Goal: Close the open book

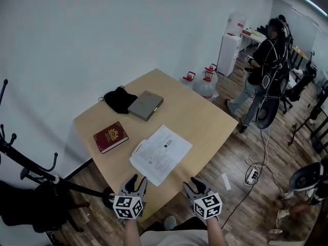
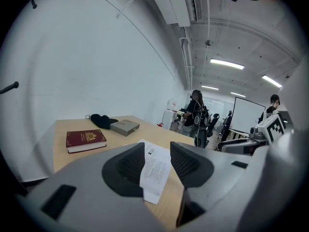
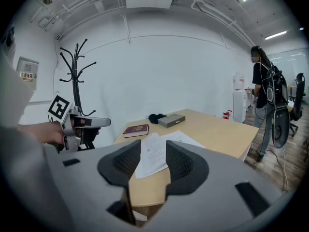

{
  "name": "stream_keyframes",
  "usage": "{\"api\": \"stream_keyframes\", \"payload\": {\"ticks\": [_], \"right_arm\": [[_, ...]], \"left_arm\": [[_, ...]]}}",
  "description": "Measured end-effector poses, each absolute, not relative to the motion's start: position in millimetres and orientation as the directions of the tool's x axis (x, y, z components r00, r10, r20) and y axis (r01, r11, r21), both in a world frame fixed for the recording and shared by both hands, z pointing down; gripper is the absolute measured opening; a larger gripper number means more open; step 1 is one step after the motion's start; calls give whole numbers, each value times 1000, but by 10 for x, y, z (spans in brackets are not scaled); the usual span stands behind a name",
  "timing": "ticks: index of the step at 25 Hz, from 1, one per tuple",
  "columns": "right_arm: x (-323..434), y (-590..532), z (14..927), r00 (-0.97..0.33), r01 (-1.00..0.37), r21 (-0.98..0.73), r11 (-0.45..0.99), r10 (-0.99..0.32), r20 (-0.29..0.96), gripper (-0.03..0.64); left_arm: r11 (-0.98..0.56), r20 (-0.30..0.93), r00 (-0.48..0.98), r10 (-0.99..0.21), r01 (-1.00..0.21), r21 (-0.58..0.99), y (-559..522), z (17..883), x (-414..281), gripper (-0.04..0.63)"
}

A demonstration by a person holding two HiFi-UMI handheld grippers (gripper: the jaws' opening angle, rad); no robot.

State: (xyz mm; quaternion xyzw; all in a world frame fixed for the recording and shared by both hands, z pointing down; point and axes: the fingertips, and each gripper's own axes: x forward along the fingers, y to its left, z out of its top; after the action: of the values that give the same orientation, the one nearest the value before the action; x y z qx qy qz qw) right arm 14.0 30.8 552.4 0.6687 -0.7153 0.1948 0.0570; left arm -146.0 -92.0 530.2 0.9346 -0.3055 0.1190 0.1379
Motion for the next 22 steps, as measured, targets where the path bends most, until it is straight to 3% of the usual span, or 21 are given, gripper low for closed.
{"api": "stream_keyframes", "payload": {"ticks": [11, 22], "right_arm": [[229, -5, 5511, -125, -961, -276, 32, -938, 324, 167], [441, -459, 5500, -174, -978, -169, 123, -926, 335, 167]], "left_arm": [[-732, 304, 780, -547, -621, 279, -1170, 5448, -1464, 172], [-653, 320, 720, -615, -693, 306, -1556, 5644, -1423, 172]]}}
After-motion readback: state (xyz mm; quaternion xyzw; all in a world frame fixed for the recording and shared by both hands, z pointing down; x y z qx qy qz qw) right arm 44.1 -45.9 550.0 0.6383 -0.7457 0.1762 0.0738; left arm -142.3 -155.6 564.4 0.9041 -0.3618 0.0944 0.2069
